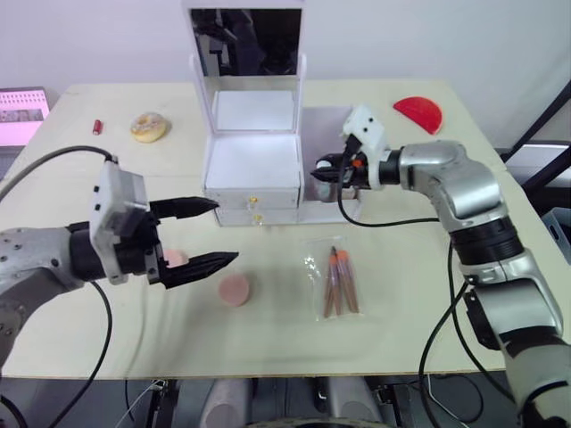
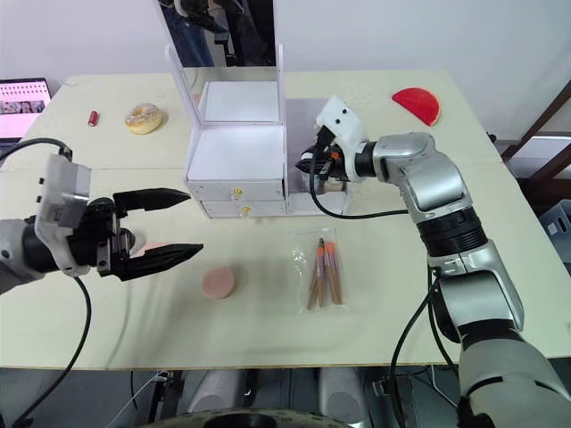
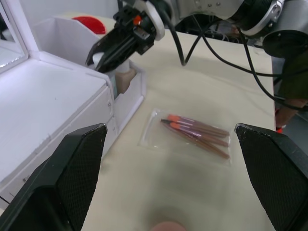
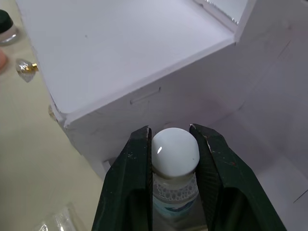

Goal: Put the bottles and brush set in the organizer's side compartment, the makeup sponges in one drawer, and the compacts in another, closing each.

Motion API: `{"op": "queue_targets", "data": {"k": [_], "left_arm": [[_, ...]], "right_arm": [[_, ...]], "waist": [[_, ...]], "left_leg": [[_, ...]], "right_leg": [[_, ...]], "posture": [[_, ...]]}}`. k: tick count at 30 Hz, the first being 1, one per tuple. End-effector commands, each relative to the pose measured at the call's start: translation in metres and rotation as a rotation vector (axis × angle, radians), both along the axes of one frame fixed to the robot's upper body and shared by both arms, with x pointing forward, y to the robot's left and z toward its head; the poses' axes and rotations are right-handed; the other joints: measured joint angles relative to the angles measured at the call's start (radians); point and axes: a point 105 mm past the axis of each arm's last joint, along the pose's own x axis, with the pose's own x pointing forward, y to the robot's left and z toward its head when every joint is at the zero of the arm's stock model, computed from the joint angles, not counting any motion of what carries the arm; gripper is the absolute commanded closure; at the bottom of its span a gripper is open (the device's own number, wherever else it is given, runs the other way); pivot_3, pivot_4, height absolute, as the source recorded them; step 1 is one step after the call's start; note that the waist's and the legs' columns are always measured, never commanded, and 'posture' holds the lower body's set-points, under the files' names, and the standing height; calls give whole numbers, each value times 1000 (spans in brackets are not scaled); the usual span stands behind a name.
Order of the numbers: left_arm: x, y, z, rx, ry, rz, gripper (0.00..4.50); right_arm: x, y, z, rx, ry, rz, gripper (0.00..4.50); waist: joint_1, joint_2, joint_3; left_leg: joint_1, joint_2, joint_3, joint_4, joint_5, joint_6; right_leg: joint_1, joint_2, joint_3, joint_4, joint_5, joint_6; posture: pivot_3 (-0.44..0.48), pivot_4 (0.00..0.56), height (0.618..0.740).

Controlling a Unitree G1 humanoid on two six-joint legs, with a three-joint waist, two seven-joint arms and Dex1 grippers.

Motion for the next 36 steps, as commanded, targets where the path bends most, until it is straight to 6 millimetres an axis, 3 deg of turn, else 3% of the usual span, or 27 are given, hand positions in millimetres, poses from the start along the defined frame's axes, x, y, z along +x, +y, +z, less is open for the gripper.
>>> {"op": "queue_targets", "data": {"k": [1, 9, 16, 17, 23, 30, 33, 36], "left_arm": [[-3, -2, 8, 6, -37, -11, 0], [-2, -2, 8, 9, -34, -8, 0], [-2, -2, 8, 10, -30, -7, 0], [-1, -2, 7, 9, -29, -7, 0], [-1, -2, 7, 9, -29, -5, 0], [-1, 5, 7, 3, -11, 15, 0], [5, 51, 1, 39, 44, 171, 0], [5, 98, -3, 81, 67, 317, 0]], "right_arm": [[0, 0, 4, -14, -38, 1, 3810], [1, -2, 4, -4, -37, -9, 3810], [0, -2, 11, 15, -64, -9, 319], [0, -1, 15, 25, -71, -8, 12], [-7, -5, 41, 55, -120, 10, 12], [-26, -23, 72, 90, -168, 42, 12], [-36, -73, 86, 123, -166, -45, 12], [-50, -116, 78, 68, -158, -97, 12]], "waist": [[0, 0, 0], [0, 0, 0], [0, 0, 0], [0, 0, 0], [-1, 0, 0], [1, 0, 0], [2, 0, 0], [8, 0, 0]], "left_leg": [[0, 0, 0, 0, 0, 0], [1, 0, 1, 0, 0, 0], [2, 0, 1, 0, 0, 0], [2, 0, 1, 0, 0, 0], [5, 0, 3, 0, 0, 0], [4, 0, 4, -1, 0, 0], [4, 0, 4, -1, 0, 0], [3, 0, 5, -2, 0, 0]], "right_leg": [[0, 0, 0, 0, 0, 0], [1, 0, 1, 0, 0, 0], [1, 0, 1, 0, 0, 0], [1, 0, 2, 0, 0, 0], [2, 1, 5, 1, 1, 0], [2, 1, 5, 0, 1, 0], [1, 1, 5, -1, 1, 0], [1, 1, 4, -2, -1, -2]], "posture": [[0, 150, 739], [0, 150, 739], [0, 150, 739], [0, 150, 739], [0, 150, 739], [0, 150, 739], [0, 150, 739], [0, 150, 739]]}}
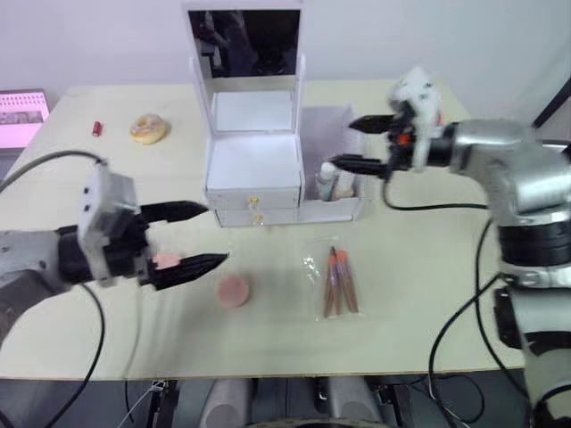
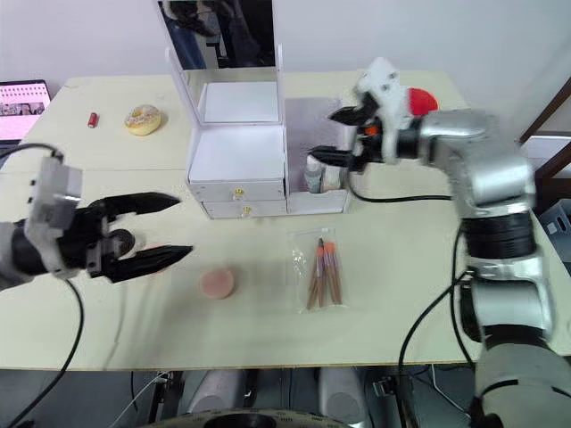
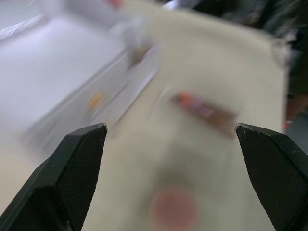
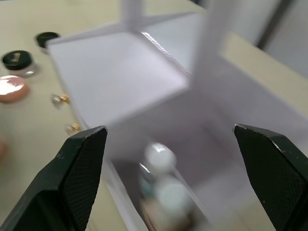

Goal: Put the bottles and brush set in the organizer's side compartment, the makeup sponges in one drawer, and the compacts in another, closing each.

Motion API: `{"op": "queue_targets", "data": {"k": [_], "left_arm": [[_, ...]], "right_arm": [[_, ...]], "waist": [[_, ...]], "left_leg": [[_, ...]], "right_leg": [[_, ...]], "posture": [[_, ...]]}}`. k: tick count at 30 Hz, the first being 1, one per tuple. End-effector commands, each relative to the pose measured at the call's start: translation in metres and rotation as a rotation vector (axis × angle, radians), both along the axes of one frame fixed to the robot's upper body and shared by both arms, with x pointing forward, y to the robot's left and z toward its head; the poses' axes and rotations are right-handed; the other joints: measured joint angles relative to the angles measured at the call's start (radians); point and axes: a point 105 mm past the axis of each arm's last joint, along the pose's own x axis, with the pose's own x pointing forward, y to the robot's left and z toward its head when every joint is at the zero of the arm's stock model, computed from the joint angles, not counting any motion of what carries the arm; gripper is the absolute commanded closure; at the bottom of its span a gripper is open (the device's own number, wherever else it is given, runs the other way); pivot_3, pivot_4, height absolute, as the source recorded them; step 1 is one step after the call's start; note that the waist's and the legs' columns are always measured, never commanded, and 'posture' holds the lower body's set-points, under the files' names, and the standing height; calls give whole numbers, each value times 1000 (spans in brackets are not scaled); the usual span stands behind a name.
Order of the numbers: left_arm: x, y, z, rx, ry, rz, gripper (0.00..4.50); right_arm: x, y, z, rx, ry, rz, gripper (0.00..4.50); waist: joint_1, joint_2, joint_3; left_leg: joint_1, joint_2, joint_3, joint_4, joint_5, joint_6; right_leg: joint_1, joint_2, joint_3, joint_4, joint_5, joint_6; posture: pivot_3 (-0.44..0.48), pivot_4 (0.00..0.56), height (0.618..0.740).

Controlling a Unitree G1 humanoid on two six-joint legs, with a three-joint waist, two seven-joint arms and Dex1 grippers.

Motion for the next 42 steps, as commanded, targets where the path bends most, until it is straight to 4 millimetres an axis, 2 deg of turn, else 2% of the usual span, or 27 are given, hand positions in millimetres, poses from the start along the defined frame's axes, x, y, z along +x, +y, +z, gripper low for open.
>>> {"op": "queue_targets", "data": {"k": [1, 4, 7, 9, 14, 17, 20, 24, 29, 35, 38, 40, 42], "left_arm": [[1, 55, 13, 60, -60, 169, 0], [-3, 95, 11, 103, -66, 291, 0], [-6, 117, 6, 121, -62, 348, 0], [-8, 126, 1, 132, -58, 373, 0], [-15, 154, -22, 173, -29, 456, 0], [-19, 174, -32, 175, -38, 529, 0], [-27, 195, -41, 178, -13, 605, 0], [-32, 212, -43, 177, -19, 664, 0], [-32, 216, -42, 171, -34, 671, 0], [-27, 213, -41, 162, -46, 656, 0], [-18, 200, -39, 163, -53, 593, 0], [-8, 179, -36, 167, -66, 508, 0], [6, 146, -32, 164, -87, 389, 0]], "right_arm": [[-19, -44, -1, -27, -24, -40, 12], [-36, -84, -21, -61, 20, -105, 12], [-41, -116, -42, -102, 25, -196, 12], [-47, -129, -54, -129, 33, -216, 12], [-62, -151, -87, -129, 58, -242, 12], [-71, -163, -111, -198, 87, -275, 12], [-75, -169, -109, -154, 76, -304, 12], [-80, -177, -106, -121, 79, -333, 12], [-81, -185, -106, -123, 75, -374, 12], [-83, -180, -104, -110, 76, -354, 12], [-79, -169, -95, -104, 56, -324, 12], [-76, -154, -88, -107, 45, -269, 12], [-74, -131, -81, -97, 33, -195, 12]], "waist": [[-3, 0, 0], [-5, -1, 0], [-10, -1, 0], [-13, -1, 0], [-11, -1, 0], [-9, -1, 0], [-10, -1, 0], [-9, -2, -1], [-5, -3, -2], [-6, -3, -2], [-6, -3, -2], [-6, -3, -2], [-5, -3, -2]], "left_leg": [[0, 0, 1, 0, 0, 0], [2, 1, 5, 0, -1, 1], [4, 2, 12, 1, -1, 1], [4, 3, 16, 1, -1, 1], [5, 5, 18, 2, -1, 1], [5, 6, 18, 1, -1, 1], [5, 6, 18, 1, -1, 1], [5, 7, 19, 2, -1, 1], [5, 8, 19, 2, -1, 1], [5, 8, 19, 1, -1, 1], [5, 8, 19, 2, -1, 1], [5, 8, 19, 3, -1, 1], [5, 8, 19, 3, -1, 1]], "right_leg": [[0, 0, 0, 0, -1, -1], [1, 0, 1, -2, -1, -1], [0, -2, 5, -1, 0, -1], [-1, -2, 9, -1, 0, 2], [-1, -1, 10, -1, 1, 1], [-1, 0, 10, -1, 3, -2], [-2, 0, 10, -1, 3, -2], [-1, 1, 10, -1, 1, 1], [-1, 1, 10, -1, 1, 1], [-2, 1, 10, -1, 2, 0], [-2, 1, 10, -1, 2, 1], [-1, 1, 10, -1, 2, 1], [-1, 1, 10, 0, 3, 2]], "posture": [[0, 150, 739], [0, 150, 739], [0, 150, 739], [0, 150, 739], [0, 150, 739], [0, 150, 739], [0, 150, 739], [0, 150, 739], [0, 150, 739], [0, 150, 739], [0, 150, 739], [0, 150, 739], [0, 150, 739]]}}
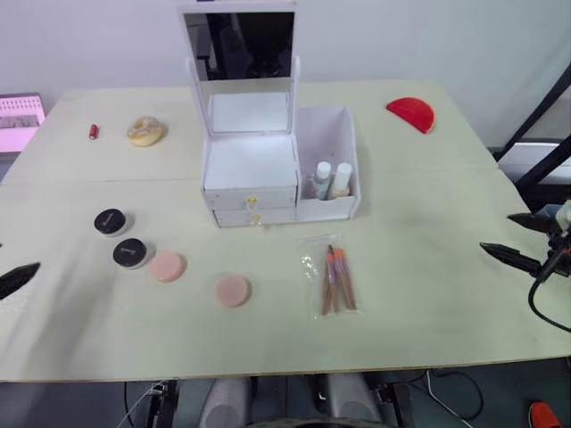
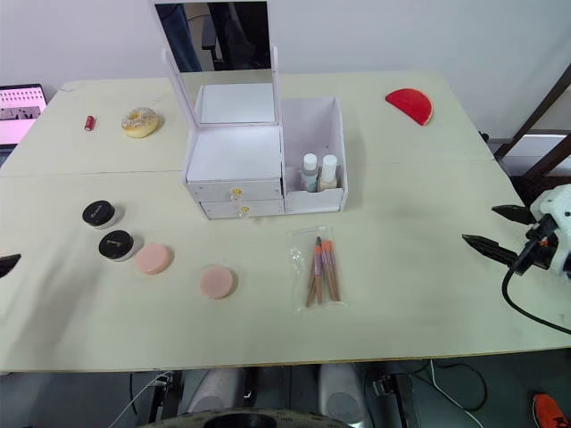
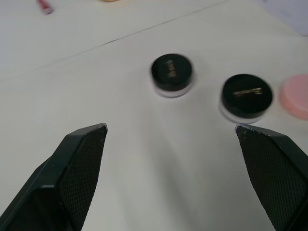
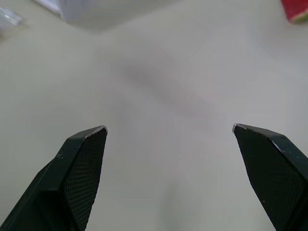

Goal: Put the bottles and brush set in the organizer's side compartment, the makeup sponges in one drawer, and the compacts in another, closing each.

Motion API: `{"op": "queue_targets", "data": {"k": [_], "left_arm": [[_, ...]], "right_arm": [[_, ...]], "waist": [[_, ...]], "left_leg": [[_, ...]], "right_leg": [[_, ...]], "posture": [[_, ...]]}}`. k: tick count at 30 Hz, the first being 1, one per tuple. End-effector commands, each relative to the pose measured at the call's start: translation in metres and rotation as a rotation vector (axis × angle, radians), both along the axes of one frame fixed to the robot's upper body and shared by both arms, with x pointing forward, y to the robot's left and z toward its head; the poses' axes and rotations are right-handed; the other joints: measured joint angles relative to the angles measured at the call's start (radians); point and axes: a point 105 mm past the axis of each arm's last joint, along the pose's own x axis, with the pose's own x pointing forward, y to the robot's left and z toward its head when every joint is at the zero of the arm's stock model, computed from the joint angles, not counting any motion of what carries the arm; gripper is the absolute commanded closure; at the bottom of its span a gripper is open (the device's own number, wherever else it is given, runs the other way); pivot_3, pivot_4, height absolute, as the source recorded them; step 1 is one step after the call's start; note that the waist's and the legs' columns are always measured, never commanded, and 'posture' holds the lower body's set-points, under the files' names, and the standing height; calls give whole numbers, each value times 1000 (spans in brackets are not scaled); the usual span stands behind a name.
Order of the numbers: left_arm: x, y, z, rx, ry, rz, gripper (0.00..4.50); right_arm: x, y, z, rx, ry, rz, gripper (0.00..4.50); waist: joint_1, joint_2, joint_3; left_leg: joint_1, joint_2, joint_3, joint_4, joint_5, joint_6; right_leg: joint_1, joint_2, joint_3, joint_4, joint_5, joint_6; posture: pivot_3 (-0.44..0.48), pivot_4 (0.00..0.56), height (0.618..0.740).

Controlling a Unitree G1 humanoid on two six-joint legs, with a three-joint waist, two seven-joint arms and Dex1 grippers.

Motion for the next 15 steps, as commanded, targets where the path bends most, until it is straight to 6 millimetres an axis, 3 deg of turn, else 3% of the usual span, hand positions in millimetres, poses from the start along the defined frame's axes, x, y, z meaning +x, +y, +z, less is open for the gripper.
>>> {"op": "queue_targets", "data": {"k": [1, 4, 6, 8, 11, 15], "left_arm": [[21, -54, 17, 27, -49, -209, 0], [30, -103, 18, 14, -52, -366, 0], [30, -153, 15, -4, -42, -526, 0], [26, -190, 13, -24, -34, -641, 0], [19, -246, 9, -57, -10, -795, 0], [18, -279, -3, -70, 55, -873, 0]], "right_arm": [[5, 40, 29, 4, -72, 142, 12], [1, 70, 33, 13, -56, 242, 12], [-6, 101, 34, 40, -35, 343, 12], [-12, 123, 33, 61, -17, 413, 12], [-13, 137, 30, 49, -10, 443, 12], [-13, 143, 28, 49, -4, 454, 12]], "waist": [[2, 0, 0], [3, 0, 0], [3, 0, 0], [3, 0, 0], [4, -1, 0], [4, -1, 0]], "left_leg": [[0, 0, 0, 0, 0, 0], [0, 1, 0, 1, 0, 0], [-1, 1, 0, 0, 0, 0], [-1, 0, 0, 0, 0, 0], [-2, 0, 0, 1, 0, 0], [0, 0, 0, 3, 0, 0]], "right_leg": [[0, 0, 0, 0, 0, 0], [0, 0, 0, 0, 3, -3], [0, 0, 0, -1, 4, -1], [0, 0, 0, -2, 5, 1], [0, 0, 1, -2, 7, 3], [3, 1, 2, -1, 8, 3]], "posture": [[0, 150, 739], [0, 150, 739], [0, 150, 739], [0, 150, 739], [0, 150, 739], [0, 150, 739]]}}
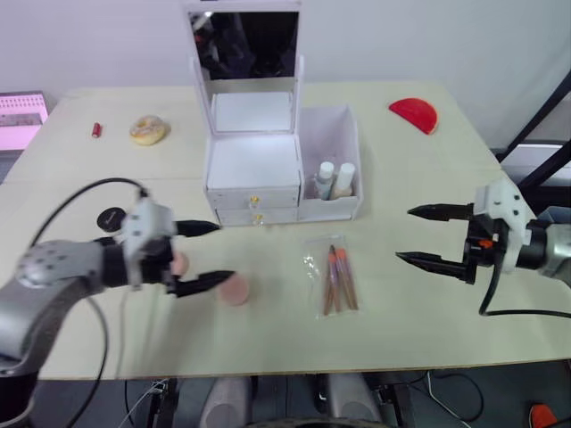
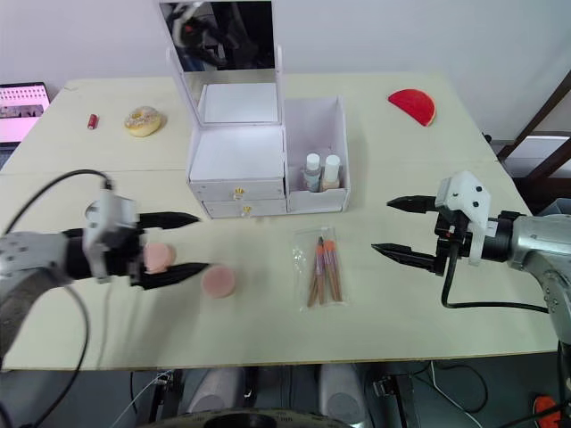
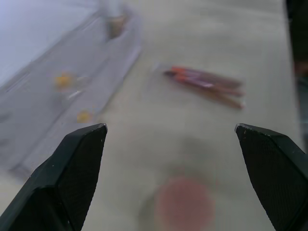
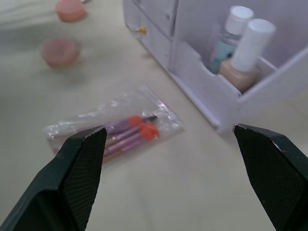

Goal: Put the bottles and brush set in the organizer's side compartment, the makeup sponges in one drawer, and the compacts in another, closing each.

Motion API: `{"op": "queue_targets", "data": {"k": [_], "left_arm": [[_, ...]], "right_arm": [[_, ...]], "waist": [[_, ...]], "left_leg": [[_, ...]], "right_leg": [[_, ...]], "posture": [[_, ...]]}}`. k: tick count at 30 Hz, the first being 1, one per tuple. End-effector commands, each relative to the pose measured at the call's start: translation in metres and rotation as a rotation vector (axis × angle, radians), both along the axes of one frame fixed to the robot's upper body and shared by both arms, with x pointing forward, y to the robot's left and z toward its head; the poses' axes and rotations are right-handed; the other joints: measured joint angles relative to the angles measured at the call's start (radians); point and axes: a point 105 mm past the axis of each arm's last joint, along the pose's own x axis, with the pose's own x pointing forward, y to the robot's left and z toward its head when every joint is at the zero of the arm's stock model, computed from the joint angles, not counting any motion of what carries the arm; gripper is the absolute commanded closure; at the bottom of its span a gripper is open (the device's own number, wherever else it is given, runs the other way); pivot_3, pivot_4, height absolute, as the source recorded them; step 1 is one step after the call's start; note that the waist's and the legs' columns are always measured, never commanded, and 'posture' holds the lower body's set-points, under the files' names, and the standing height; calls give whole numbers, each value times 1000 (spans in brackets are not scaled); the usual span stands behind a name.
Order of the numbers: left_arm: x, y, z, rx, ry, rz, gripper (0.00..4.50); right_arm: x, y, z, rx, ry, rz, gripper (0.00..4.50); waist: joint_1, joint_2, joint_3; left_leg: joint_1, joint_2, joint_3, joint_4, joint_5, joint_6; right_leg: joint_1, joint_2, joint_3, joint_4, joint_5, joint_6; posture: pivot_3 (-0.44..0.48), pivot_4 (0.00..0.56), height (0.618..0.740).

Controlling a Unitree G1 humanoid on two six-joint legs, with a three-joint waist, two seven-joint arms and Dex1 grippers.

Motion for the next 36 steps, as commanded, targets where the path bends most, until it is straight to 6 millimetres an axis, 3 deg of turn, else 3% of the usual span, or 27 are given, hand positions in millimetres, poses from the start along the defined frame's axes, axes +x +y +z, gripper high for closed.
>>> {"op": "queue_targets", "data": {"k": [1, 2, 5, 8, 12, 15, 23, 29, 34, 36], "left_arm": [[3, -23, -13, 15, 44, -33, 0], [5, -29, -18, 25, 51, -41, 0], [10, -54, -29, 5, 67, -103, 897], [18, -75, -38, -10, 74, -140, 2456], [25, -89, -54, 8, 85, -162, 4450], [29, -99, -69, 24, 88, -171, 4450], [31, -122, -86, 3, 100, -188, 4450], [29, -105, -123, 167, 125, -186, 4450], [28, -103, -128, 173, 133, -181, 4450], [29, -105, -127, 171, 133, -183, 4450]], "right_arm": [[-3, 9, 3, -9, -28, 25, 12], [-3, 11, 1, -16, -27, 30, 12], [-4, 17, -4, -16, -23, 40, 0], [-3, 23, -11, -24, -22, 52, 0], [-1, 28, -14, -23, -29, 50, 0], [-1, 26, -17, -26, -30, 26, 0], [-7, 22, -24, -34, 0, -3, 0], [-5, 20, -24, -40, 55, -29, 0], [6, 13, -24, -57, 171, -72, 0], [14, 8, -33, -64, 311, -129, 0]], "waist": [[0, 0, 0], [0, 0, 0], [0, 0, 0], [1, -1, 0], [0, -1, 0], [2, -1, 0], [7, 0, 0], [14, 1, -1], [16, 1, -1], [16, 0, -1]], "left_leg": [[0, 0, 0, 0, 0, 0], [0, 0, 0, 1, 0, 0], [0, 0, 0, 2, 0, 0], [-1, 0, -1, 3, 0, 0], [-1, 0, -1, 3, 0, 0], [-1, 0, -1, 3, 0, 0], [-1, 0, -1, 4, 0, 0], [0, 1, -1, 4, 0, 0], [0, 2, -1, 7, 0, 0], [0, 3, -2, 8, 0, 1]], "right_leg": [[0, 0, 0, 0, -1, -2], [0, 1, 0, 0, -1, -3], [1, 2, 0, 0, -1, -3], [1, 2, 1, 0, 0, -4], [1, 2, 1, 0, 0, -4], [1, 3, 1, 0, 0, -4], [1, 2, 1, 0, 0, -4], [1, 3, 1, 0, 0, -4], [3, 4, 1, 0, 0, -3], [4, 5, 1, 0, 0, -3]], "posture": [[0, 150, 739], [0, 150, 739], [0, 150, 739], [0, 150, 739], [0, 150, 739], [0, 150, 739], [0, 150, 739], [0, 150, 739], [0, 150, 739], [0, 150, 739]]}}
